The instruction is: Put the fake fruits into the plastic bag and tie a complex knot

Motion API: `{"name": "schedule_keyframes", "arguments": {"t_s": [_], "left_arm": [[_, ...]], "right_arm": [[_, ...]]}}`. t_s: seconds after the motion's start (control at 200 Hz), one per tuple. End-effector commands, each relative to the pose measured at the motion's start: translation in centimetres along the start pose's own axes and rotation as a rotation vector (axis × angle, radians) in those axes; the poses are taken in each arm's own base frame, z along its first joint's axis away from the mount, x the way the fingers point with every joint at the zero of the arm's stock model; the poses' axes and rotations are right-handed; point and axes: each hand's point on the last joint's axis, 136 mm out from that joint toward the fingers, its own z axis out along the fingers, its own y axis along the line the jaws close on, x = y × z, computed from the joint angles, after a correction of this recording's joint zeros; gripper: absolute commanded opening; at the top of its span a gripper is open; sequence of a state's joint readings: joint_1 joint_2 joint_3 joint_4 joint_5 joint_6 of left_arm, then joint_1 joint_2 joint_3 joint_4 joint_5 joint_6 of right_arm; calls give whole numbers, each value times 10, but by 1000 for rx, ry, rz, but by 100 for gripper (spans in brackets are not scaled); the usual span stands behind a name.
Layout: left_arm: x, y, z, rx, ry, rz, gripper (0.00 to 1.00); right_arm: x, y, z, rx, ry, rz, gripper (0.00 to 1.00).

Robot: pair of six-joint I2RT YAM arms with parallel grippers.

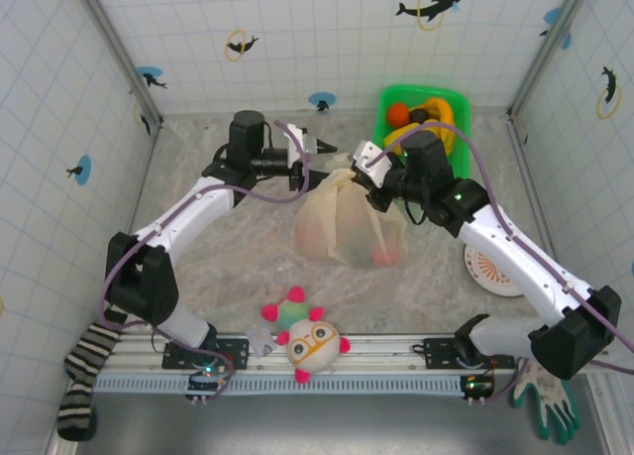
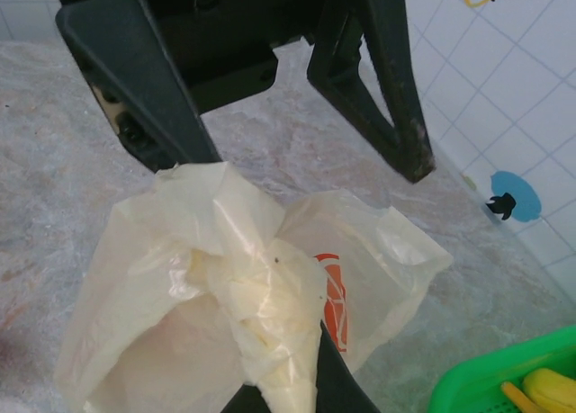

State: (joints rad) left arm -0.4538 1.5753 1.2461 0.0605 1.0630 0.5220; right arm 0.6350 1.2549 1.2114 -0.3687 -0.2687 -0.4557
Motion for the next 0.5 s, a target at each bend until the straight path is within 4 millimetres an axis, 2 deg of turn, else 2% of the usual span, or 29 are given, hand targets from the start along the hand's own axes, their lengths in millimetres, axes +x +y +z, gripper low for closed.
{"name": "schedule_keyframes", "arguments": {"t_s": [0.0,0.045,0.07,0.13,0.14,0.175,0.495], "left_arm": [[11,-8,3,45,7,19,67],[15,-10,4,46,15,9,67],[13,-20,13,76,11,15,67],[13,-19,13,69,18,17,66],[20,-22,13,73,27,1,66],[25,-23,13,71,35,-6,67],[36,-32,19,107,39,-31,69]], "right_arm": [[-21,-12,-7,74,-82,-36,0],[-21,-13,-8,82,-88,-34,0],[-21,-13,-7,83,-88,-33,0],[-20,-14,-8,88,-86,-27,0],[-20,-15,-8,90,-86,-27,0],[-18,-14,-8,90,-82,-22,0],[-10,-14,-6,88,-80,8,0]]}}
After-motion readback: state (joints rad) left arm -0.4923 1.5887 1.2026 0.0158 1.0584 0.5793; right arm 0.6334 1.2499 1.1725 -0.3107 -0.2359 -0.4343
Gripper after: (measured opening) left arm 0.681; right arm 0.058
